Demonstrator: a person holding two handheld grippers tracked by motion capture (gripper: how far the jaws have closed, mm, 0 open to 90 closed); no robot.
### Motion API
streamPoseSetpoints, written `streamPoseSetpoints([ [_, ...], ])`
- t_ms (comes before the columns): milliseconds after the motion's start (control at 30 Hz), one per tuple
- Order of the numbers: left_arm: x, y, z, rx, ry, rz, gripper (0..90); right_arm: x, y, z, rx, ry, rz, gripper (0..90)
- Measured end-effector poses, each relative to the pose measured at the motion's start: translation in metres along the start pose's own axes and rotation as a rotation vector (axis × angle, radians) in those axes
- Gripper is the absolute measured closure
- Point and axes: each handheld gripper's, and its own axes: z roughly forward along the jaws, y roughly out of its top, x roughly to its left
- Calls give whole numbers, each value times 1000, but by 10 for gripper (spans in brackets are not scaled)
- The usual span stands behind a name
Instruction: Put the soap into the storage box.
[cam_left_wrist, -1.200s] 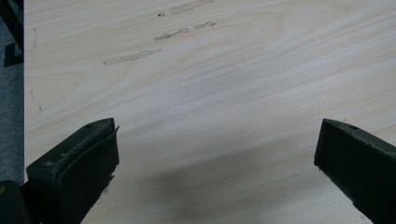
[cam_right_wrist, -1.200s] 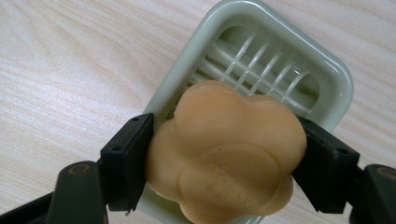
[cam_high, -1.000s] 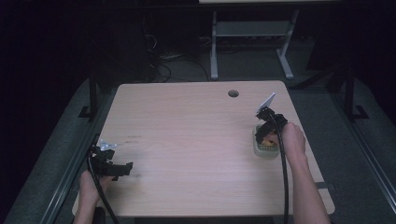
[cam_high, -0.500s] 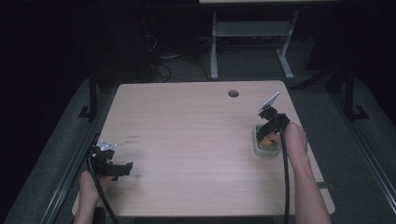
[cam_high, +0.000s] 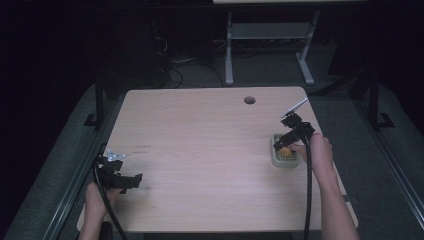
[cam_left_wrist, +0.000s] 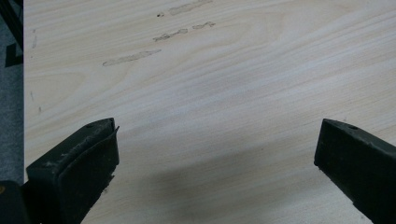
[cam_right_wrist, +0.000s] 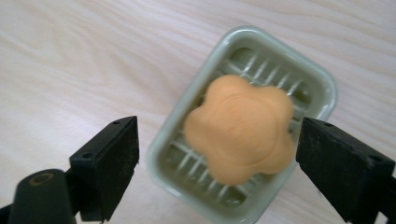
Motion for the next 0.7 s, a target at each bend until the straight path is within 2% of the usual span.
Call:
streamPoseSetpoints([
  [100, 0, 0, 0, 2, 0, 1, 0, 4, -6, -10, -30, 22, -10, 86],
  [300, -2, 0, 0, 2, -1, 5, 0, 12, -14, -18, -58, 20, -43, 52],
  [367, -1, 0, 0, 4, 1, 7, 0, 16, -20, -22, -85, 18, -56, 42],
  [700, -2, 0, 0, 3, 2, 6, 0, 22, -42, -33, -142, 28, -85, 22],
])
